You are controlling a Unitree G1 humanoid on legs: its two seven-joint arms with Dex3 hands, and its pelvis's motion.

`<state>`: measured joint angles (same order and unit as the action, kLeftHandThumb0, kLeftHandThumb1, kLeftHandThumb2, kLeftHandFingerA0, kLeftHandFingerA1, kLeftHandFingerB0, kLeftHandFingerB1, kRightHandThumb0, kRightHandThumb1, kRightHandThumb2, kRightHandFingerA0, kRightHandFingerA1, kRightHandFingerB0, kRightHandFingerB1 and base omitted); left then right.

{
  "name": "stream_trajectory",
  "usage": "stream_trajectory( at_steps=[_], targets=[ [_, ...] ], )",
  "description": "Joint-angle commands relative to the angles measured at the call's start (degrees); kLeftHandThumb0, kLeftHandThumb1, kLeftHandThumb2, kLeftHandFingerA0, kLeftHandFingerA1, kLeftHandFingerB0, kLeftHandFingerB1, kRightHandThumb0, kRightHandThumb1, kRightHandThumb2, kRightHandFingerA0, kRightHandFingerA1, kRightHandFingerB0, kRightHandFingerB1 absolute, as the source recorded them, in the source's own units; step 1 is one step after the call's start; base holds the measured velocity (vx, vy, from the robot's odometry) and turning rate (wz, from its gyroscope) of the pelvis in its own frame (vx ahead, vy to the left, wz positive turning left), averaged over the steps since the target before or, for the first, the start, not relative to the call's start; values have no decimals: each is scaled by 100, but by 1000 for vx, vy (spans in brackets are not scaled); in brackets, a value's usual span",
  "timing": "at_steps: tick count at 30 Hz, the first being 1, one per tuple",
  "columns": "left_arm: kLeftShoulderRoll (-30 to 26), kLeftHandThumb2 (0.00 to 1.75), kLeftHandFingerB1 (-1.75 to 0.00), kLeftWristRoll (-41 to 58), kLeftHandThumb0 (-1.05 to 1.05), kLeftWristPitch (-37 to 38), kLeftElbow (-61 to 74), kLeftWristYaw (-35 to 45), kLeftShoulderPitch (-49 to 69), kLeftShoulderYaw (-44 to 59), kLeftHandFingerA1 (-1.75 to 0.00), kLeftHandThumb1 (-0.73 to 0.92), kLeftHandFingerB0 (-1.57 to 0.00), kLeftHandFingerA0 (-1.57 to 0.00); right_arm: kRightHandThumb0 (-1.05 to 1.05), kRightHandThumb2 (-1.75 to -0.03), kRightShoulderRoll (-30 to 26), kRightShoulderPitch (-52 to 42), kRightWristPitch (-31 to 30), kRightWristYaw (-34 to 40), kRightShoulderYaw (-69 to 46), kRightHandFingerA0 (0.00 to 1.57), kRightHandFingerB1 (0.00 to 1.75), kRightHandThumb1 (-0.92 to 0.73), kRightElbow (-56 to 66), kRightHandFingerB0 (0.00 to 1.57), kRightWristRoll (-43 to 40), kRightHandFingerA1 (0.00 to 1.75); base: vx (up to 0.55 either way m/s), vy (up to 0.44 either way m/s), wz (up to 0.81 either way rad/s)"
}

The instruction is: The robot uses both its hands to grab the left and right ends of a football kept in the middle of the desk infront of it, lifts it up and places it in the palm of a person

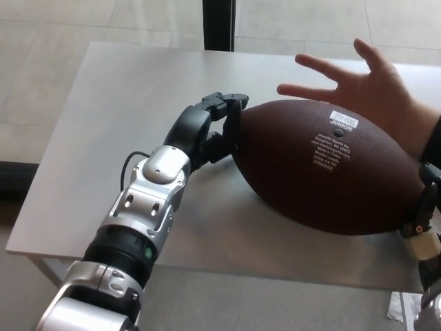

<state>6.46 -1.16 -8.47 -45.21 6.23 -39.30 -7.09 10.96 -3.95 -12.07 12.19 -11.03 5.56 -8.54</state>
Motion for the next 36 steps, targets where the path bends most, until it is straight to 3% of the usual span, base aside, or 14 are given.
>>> stream_trajectory(
  at_steps=[1, 3, 8, 12, 13, 17, 18, 21, 22, 29, 32, 33, 34, 36],
  targets=[
    [24, 83, -38, 37, -98, 86, 35, -50, 184, 133, -62, 92, -29, -57, -90, -109, 3, 68, 103, 32, 62, 60, 47, -74, -63, 38, 41, 59, 0, 0, 0],
    [49, 123, -48, 100, -90, 60, 61, -79, 266, 240, -66, 79, -19, -52, -90, -109, -1, 93, 105, -32, 72, 58, 47, -74, -36, 37, -28, 58, 0, 0, 0],
    [175, 82, -42, 211, -96, 81, 122, -140, 455, 476, -62, 92, -32, -56, -86, -67, 39, 134, 47, 26, 101, 64, 34, -86, 30, 48, -28, 46, 0, 0, 0],
    [526, 86, -43, 497, -98, 186, 163, -499, 636, 963, -63, 92, -32, -60, -87, -110, -169, 123, 229, -194, 387, 54, 47, -75, 80, 34, 210, 57, 0, 0, 0],
    [590, 124, -51, 556, -91, 170, 156, -540, 646, 1066, -70, 84, -27, -59, -88, -110, -198, 115, 228, -258, 439, 54, 47, -74, 103, 36, 195, 58, 0, 0, 0],
    [654, 90, -43, 507, -99, 211, 98, -574, 661, 1163, -66, 92, -31, -60, -85, -110, -372, 91, 349, -327, 696, 57, 49, -73, 141, 40, 377, 60, 0, 0, 0],
    [658, 88, -42, 511, -98, 201, 111, -567, 669, 1166, -64, 92, -30, -56, -85, -67, -399, 95, 369, -333, 727, 64, 34, -89, 135, 46, 409, 50, 0, 0, 0],
    [728, 88, -42, 553, -96, 222, 104, -605, 677, 1196, -63, 92, -31, -57, -84, -66, -582, 129, 362, -258, 924, 63, 34, -87, 152, 47, 658, 49, 0, 0, 0],
    [749, 125, -48, 580, -91, 232, 122, -621, 686, 1216, -67, 86, -22, -53, -81, -67, -632, 135, 360, -247, 980, 61, 34, -87, 149, 46, 742, 49, 0, 0, 0],
    [1005, 87, -41, 958, -101, 281, 22, -765, 551, 1649, -67, 92, -30, -64, -72, -67, -812, 272, 289, 77, 1201, 59, 35, -87, 72, 46, 1249, 52, 0, 0, 0],
    [1038, 87, -42, 962, -102, 267, 72, -766, 568, 1618, -68, 92, -31, -63, -74, -66, -870, 266, 534, 106, 1302, 59, 35, -87, -32, 46, 1422, 53, 0, 0, 0],
    [1044, 124, -50, 956, -95, 232, 89, -760, 546, 1579, -69, 85, -29, -59, -72, -106, -974, 309, 828, 213, 1450, 55, 50, -68, -167, 38, 1727, 67, 0, 0, 0],
    [1046, 123, -50, 950, -93, 253, 79, -732, 540, 1545, -70, 85, -30, -58, -78, -65, -1018, 324, 880, 208, 1512, 56, 34, -84, -178, 46, 1800, 63, 0, 0, 0],
    [1020, 86, -40, 863, -92, 197, 73, -681, 481, 1413, -66, 92, -31, -58, -79, -66, -1166, 426, 1106, 352, 1725, 54, 34, -85, -260, 45, 2178, 57, 0, 0, 0]
  ],
)
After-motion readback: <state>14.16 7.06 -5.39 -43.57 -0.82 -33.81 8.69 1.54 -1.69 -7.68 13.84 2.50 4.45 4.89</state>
